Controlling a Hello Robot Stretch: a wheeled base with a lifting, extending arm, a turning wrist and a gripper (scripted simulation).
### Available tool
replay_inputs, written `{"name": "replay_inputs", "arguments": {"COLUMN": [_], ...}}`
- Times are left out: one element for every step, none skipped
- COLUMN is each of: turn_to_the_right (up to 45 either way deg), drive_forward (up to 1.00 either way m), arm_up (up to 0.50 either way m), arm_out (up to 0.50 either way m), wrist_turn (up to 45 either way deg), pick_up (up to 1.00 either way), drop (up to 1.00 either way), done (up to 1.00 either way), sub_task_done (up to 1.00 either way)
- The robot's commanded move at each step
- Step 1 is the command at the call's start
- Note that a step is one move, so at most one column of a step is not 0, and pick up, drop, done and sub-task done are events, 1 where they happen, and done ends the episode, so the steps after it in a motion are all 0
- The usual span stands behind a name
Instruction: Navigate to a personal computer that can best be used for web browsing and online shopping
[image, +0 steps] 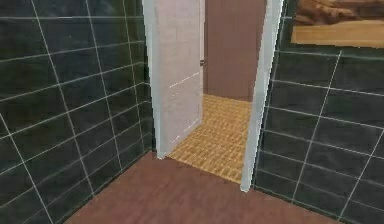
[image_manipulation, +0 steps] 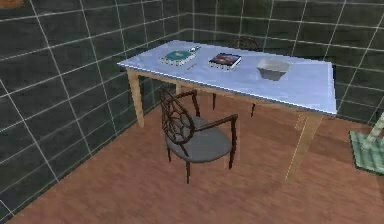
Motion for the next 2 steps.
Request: {"name": "replay_inputs", "arguments": {"turn_to_the_right": [0.0, 0.0], "drive_forward": [1.0, 0.55], "arm_up": [0.0, 0.0], "arm_out": [0.0, 0.0], "wrist_turn": [0.0, 0.0], "pick_up": [0.0, 0.0], "drop": [0.0, 0.0], "done": [0.0, 0.0], "sub_task_done": [0.0, 0.0]}}
